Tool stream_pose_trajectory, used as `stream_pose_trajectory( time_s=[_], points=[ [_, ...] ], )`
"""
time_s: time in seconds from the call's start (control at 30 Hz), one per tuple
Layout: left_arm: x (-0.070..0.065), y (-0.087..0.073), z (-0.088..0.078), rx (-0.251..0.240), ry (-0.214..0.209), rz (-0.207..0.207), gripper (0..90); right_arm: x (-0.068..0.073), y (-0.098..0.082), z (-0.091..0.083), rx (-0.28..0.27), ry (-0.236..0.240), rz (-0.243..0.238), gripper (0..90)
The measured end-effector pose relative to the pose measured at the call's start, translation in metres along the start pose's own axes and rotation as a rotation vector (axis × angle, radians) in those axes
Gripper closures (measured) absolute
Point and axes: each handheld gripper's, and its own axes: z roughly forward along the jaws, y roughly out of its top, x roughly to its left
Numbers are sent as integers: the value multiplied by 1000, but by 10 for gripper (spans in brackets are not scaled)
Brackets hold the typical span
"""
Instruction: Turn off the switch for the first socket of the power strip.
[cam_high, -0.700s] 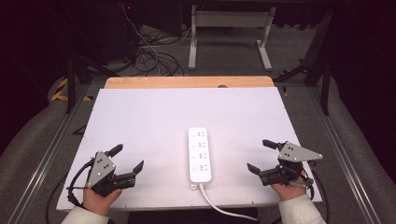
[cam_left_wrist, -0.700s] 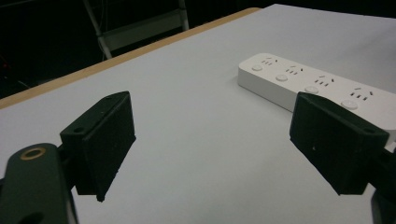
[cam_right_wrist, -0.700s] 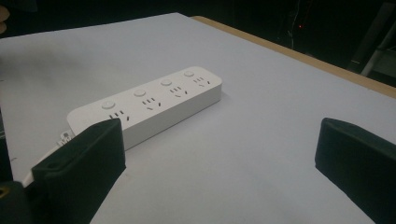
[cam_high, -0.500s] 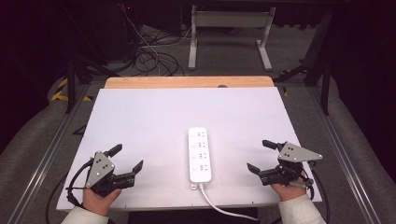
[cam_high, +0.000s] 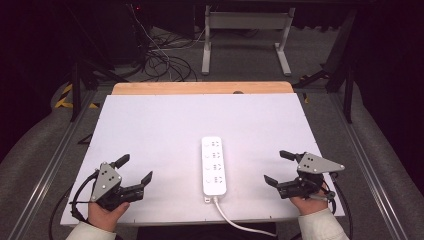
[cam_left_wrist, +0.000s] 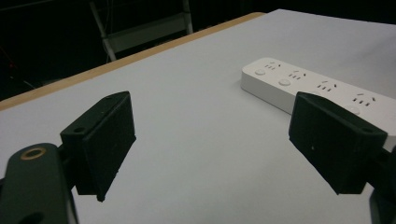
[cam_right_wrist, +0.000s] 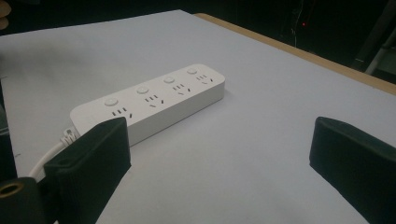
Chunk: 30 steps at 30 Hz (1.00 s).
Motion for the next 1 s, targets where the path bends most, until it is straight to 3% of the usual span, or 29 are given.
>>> stream_pose_trajectory(
  time_s=[0.27, 0.53, 1.0],
  points=[
    [-2, 0, 1, 5, 7, -1, 148, 0, 2, 0, 34, 15, 1, 103],
    [-3, 0, 2, 11, 8, 11, 147, 4, 9, 4, 33, 25, 8, 123],
    [-5, 1, 2, 9, 17, 25, 147, 19, 34, 31, 47, 80, -22, 139]
  ],
)
